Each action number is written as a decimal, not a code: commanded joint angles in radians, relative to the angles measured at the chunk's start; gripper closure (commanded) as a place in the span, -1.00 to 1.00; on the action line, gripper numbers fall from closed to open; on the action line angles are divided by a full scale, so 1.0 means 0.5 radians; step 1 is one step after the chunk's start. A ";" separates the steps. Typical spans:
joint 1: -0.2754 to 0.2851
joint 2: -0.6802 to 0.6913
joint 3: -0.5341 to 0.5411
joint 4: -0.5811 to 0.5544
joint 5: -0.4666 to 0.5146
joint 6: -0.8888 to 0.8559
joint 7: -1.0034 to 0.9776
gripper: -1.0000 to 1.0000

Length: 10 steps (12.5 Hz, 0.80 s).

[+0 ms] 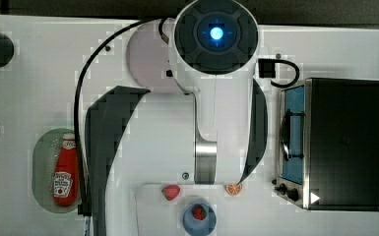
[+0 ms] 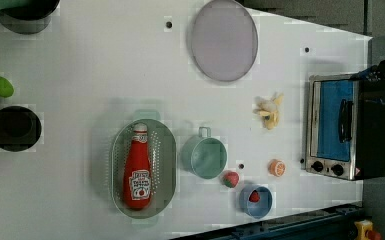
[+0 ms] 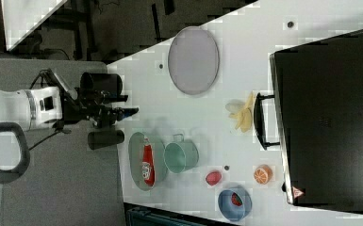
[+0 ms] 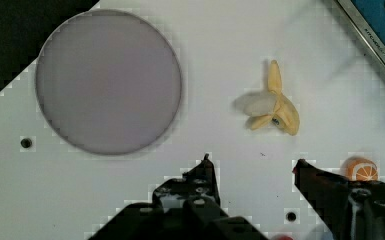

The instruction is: Pick ketchup from strainer and place it on the table

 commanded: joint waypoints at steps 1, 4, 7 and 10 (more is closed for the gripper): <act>-0.192 -0.486 0.051 -0.241 0.109 -0.252 -0.047 -0.59; -0.144 -0.474 0.136 -0.243 0.116 -0.249 -0.047 -1.00; -0.059 -0.440 0.334 -0.244 0.116 -0.234 -0.047 -1.00; 0.009 -0.367 0.597 -0.244 0.115 -0.135 -0.047 -1.00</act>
